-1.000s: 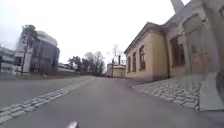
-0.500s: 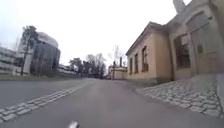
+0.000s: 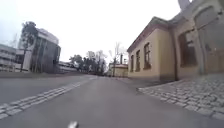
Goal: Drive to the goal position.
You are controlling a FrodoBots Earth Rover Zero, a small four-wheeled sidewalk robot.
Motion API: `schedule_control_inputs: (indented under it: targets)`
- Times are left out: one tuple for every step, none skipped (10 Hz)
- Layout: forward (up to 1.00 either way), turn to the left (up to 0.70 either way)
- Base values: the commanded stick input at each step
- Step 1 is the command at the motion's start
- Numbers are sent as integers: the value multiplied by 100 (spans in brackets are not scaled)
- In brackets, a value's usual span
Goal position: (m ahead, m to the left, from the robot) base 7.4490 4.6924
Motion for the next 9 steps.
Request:
schedule_control_inputs:
  targets:
    - [100,0]
    - [100,0]
    - [100,0]
    - [100,0]
    - [100,0]
    - [100,0]
    - [100,0]
    - [100,0]
    - [100,0]
